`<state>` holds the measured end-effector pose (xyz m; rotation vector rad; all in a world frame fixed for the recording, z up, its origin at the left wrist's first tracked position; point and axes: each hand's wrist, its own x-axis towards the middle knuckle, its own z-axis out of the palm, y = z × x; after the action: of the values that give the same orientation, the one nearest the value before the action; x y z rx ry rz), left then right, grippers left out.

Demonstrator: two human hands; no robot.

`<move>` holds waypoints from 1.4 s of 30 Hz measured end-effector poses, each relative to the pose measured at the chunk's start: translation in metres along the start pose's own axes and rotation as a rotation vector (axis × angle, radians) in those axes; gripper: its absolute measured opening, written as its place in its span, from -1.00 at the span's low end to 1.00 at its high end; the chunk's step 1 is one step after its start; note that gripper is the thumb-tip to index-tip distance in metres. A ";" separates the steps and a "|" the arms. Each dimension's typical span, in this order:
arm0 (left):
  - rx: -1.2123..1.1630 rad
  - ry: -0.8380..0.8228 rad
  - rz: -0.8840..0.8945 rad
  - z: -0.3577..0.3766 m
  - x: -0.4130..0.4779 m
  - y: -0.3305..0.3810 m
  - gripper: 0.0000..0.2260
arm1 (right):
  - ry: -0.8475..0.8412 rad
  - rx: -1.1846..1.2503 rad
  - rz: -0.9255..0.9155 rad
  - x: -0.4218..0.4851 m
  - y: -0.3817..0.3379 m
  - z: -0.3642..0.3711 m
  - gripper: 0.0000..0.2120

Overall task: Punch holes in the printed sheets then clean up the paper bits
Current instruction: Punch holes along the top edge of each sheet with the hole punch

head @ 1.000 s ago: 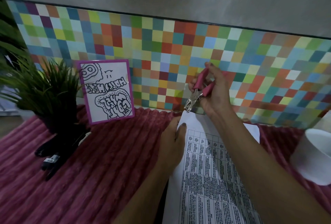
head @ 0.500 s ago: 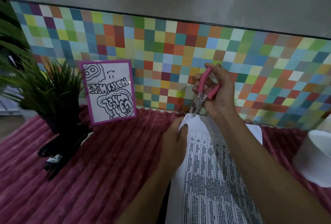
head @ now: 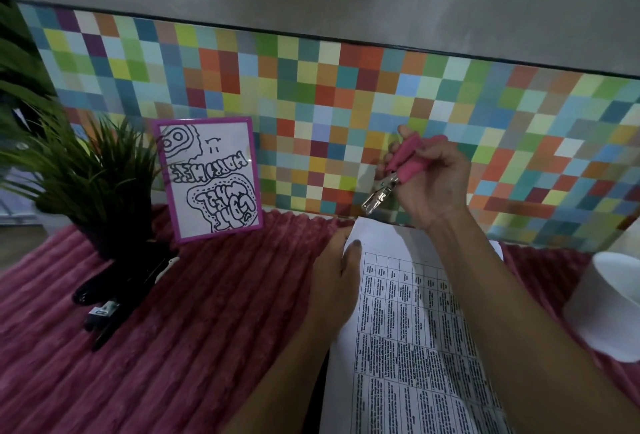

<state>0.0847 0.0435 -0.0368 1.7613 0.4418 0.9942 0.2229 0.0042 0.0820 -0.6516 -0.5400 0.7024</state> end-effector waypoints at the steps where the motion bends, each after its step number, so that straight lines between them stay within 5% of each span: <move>1: 0.000 -0.004 -0.002 0.000 0.000 0.001 -0.75 | 0.000 -0.051 0.010 0.001 -0.002 0.000 -0.28; 4: -0.001 -0.012 0.005 0.000 0.000 0.002 -0.73 | 0.071 -0.425 -0.030 0.002 -0.006 0.005 -0.51; 9: -0.025 -0.024 -0.003 -0.001 -0.001 0.008 -0.72 | 0.281 -0.608 -0.194 0.004 0.006 0.011 -0.37; 12: -0.052 -0.007 -0.012 -0.001 -0.002 0.011 -0.75 | 0.341 -0.569 -0.163 0.005 0.018 0.007 -0.26; 23: -0.103 -0.027 -0.045 -0.001 -0.001 0.006 -0.77 | 0.396 -0.551 -0.389 0.001 0.025 0.016 -0.69; 33: -0.130 -0.025 -0.047 -0.001 -0.002 0.008 -0.77 | 0.355 -0.384 -0.225 0.002 0.025 0.023 -0.53; 42: -0.085 -0.002 -0.032 -0.001 0.000 0.008 -0.69 | 0.241 -0.366 -0.155 -0.004 0.024 0.030 -0.64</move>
<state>0.0823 0.0406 -0.0294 1.6743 0.4190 0.9753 0.1909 0.0259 0.0849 -1.0101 -0.4928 0.3732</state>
